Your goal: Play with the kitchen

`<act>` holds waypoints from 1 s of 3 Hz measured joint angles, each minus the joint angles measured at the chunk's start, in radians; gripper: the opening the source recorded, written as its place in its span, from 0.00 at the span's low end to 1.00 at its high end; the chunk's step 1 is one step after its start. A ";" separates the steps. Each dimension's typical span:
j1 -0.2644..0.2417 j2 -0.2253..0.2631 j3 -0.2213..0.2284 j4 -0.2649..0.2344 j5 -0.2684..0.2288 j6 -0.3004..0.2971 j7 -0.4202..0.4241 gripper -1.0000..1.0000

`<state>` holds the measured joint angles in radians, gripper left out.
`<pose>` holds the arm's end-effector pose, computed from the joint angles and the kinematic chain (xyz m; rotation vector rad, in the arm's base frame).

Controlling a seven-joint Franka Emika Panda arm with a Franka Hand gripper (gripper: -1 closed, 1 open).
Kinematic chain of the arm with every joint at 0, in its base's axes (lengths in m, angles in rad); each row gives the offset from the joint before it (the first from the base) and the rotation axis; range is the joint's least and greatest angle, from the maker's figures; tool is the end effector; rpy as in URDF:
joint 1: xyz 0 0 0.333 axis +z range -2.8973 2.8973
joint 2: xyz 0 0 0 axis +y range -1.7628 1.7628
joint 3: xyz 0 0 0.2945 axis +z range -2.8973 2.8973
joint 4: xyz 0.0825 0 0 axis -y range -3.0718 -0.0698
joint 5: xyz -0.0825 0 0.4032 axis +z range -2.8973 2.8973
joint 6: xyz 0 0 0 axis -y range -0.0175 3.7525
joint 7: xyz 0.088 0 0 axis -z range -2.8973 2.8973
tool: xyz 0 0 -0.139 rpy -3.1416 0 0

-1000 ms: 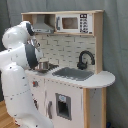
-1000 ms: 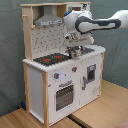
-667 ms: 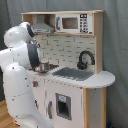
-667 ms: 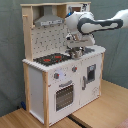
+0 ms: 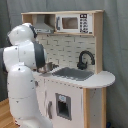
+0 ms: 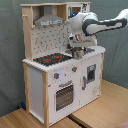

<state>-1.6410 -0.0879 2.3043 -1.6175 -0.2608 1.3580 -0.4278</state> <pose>0.4502 0.3171 0.5095 2.3708 1.4022 -0.3863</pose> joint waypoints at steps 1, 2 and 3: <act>0.004 0.068 0.004 -0.043 -0.061 0.016 0.024 0.00; 0.004 0.158 0.011 -0.079 -0.138 0.019 0.049 0.00; 0.004 0.237 0.015 -0.109 -0.201 0.020 0.073 0.00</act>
<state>-1.6372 0.1490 2.3194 -1.7266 -0.4620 1.3778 -0.3550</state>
